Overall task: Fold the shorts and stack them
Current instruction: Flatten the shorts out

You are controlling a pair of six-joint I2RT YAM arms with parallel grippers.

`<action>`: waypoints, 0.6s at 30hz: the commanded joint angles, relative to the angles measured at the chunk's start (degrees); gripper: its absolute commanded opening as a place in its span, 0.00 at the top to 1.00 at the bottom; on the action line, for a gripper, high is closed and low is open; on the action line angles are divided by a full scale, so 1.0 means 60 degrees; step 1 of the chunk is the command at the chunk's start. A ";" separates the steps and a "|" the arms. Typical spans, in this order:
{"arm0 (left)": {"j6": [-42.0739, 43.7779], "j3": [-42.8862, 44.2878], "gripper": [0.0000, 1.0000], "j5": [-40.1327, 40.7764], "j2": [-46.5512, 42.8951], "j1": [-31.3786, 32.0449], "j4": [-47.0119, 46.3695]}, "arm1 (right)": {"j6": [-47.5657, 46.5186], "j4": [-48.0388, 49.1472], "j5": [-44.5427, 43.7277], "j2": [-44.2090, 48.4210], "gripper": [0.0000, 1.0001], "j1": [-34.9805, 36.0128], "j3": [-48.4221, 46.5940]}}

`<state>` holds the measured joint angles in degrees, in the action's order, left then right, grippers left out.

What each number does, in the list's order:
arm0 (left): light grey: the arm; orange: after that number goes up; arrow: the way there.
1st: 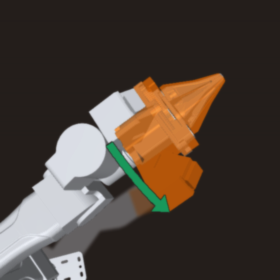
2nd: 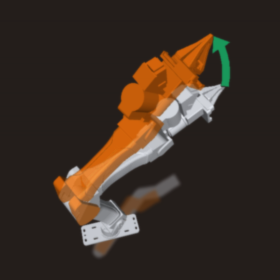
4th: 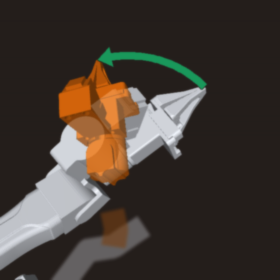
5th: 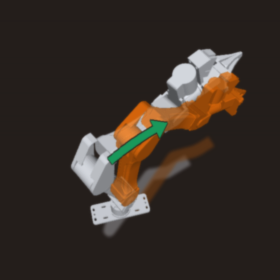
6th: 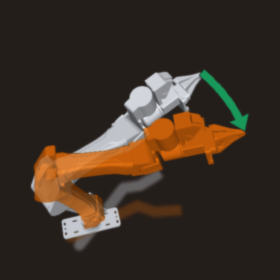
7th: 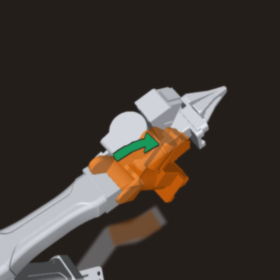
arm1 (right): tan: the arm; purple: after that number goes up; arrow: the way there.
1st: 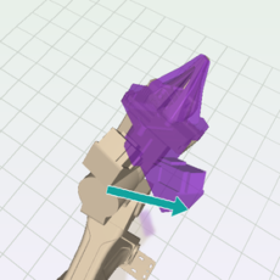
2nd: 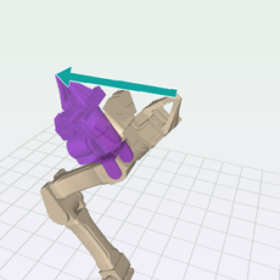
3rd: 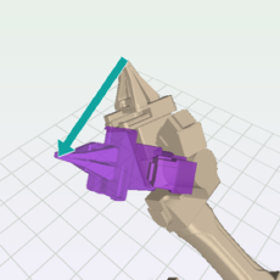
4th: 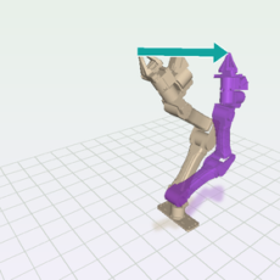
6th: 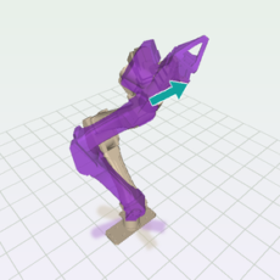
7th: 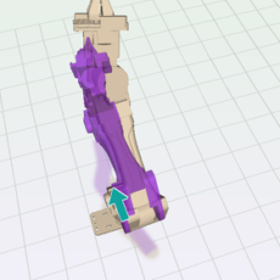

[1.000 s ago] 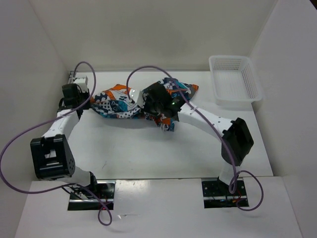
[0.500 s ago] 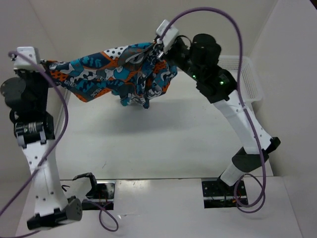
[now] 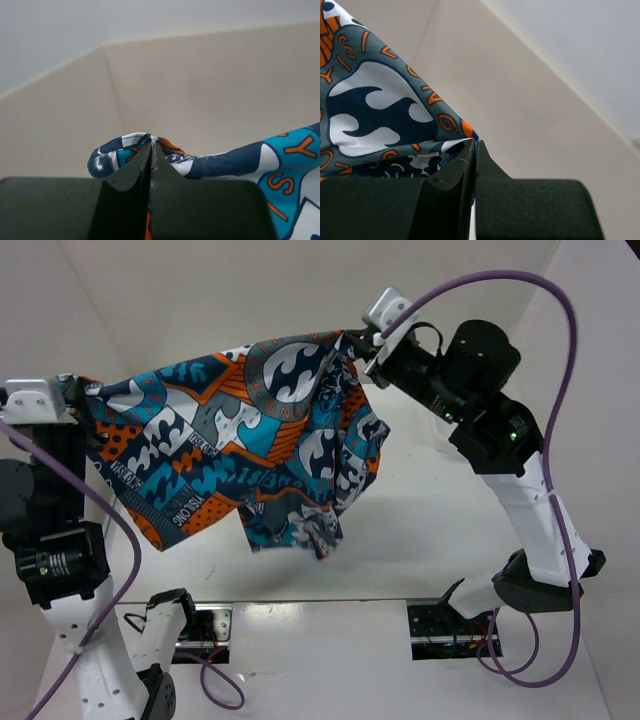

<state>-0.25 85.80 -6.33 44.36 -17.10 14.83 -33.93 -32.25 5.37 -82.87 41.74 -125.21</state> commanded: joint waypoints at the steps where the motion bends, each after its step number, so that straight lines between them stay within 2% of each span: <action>1: 0.0042 -0.0397 1.00 -0.0555 0.0253 -0.0065 0.0458 | 0.0089 0.0057 -0.0235 0.0144 1.00 -0.0027 0.0986; 6: 0.0042 -0.1334 1.00 -0.1974 0.0356 -0.0065 0.0546 | 0.0206 0.0584 -0.0235 0.0233 1.00 -0.0027 0.2233; 10: 0.0042 -0.1686 1.00 -0.2489 0.1335 -0.0065 0.0633 | 0.0294 0.1521 -0.0849 0.0014 1.00 -0.0027 0.3477; 12: 0.0042 -0.1775 0.98 -0.2490 0.1963 0.0314 0.1130 | 0.0382 0.1770 -0.1070 -0.0134 1.00 -0.0027 0.4047; 13: 0.0042 -0.1950 0.91 -0.2490 0.2112 0.0490 0.1306 | 0.0382 0.1771 -0.1070 -0.0134 1.00 -0.0027 0.4356; 14: 0.0042 -0.2328 0.74 -0.2490 0.2230 0.0623 0.1569 | 0.0382 0.1873 -0.1070 -0.0134 1.00 -0.0027 0.4736; 15: 0.0042 -0.2593 0.53 -0.2490 0.2361 0.0725 0.1571 | 0.0382 0.1990 -0.1070 -0.0134 1.00 -0.0027 0.5538; 16: 0.0042 -0.2842 0.23 -0.2490 0.2363 0.0915 0.1702 | 0.0382 0.2078 -0.1070 -0.0032 1.00 -0.0027 0.5952; 18: 0.0042 -0.3529 0.13 -0.2403 0.2552 0.1033 0.1703 | 0.0469 0.2414 -0.1070 0.0071 1.00 -0.0027 0.7047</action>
<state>-0.10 68.34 -19.31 59.53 -12.32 22.83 -32.34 -22.92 0.23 -83.61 41.74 -89.27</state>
